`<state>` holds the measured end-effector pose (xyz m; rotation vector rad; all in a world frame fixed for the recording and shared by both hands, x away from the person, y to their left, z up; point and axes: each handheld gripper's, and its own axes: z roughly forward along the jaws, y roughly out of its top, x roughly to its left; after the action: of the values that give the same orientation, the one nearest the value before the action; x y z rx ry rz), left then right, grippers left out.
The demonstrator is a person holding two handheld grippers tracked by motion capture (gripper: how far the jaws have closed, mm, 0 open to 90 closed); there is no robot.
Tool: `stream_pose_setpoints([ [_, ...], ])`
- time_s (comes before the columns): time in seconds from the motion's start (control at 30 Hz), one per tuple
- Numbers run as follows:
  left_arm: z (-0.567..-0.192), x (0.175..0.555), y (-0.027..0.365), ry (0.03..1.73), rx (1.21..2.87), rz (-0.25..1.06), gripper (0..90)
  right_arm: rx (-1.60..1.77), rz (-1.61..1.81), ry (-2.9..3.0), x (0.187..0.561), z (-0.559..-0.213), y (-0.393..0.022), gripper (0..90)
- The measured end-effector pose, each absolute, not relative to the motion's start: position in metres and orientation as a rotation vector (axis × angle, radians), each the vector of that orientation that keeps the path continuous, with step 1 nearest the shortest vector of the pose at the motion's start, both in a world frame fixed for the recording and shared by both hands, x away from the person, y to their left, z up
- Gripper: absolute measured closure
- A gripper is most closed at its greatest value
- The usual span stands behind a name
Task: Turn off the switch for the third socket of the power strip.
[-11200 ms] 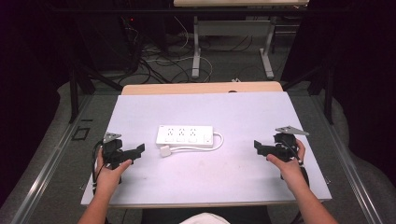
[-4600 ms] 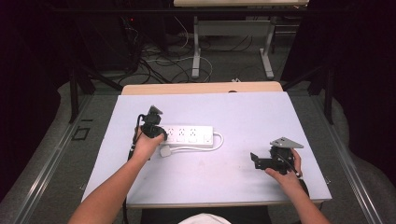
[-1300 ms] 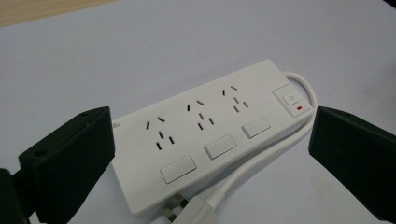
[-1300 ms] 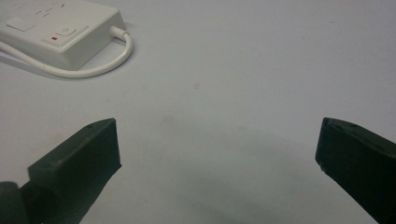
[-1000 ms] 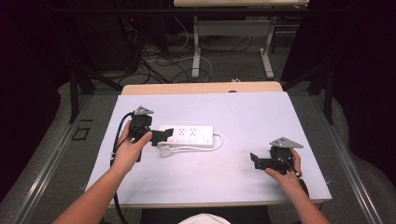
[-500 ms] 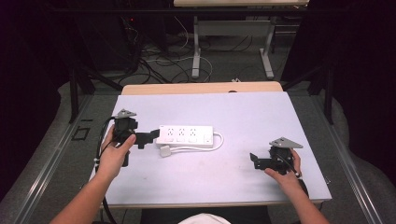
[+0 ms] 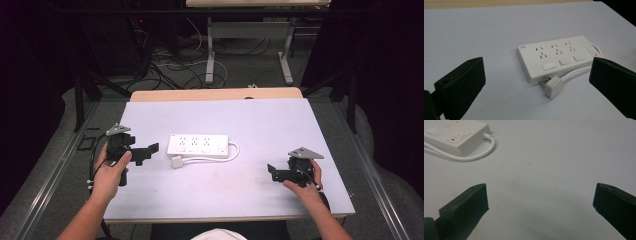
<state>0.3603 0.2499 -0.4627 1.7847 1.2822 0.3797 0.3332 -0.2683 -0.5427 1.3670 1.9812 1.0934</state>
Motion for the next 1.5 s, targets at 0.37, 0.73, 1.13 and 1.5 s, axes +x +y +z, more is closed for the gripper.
stream_pose_setpoints([
  [0.37,-0.476,0.350,0.275,1.343,1.718,0.389,0.4,1.364,1.092,1.984,0.333,-0.543,-0.268,0.0],
  [0.73,-0.505,0.340,0.289,1.377,1.685,0.375,0.5,1.370,1.091,1.985,0.333,-0.543,-0.267,0.0],
  [1.13,-0.536,0.337,0.297,1.409,1.661,0.374,0.7,1.377,1.088,1.988,0.333,-0.544,-0.267,0.0],
  [1.5,-0.552,0.339,0.301,1.436,1.703,0.380,0.7,1.372,1.092,1.997,0.332,-0.544,-0.266,0.0],
])
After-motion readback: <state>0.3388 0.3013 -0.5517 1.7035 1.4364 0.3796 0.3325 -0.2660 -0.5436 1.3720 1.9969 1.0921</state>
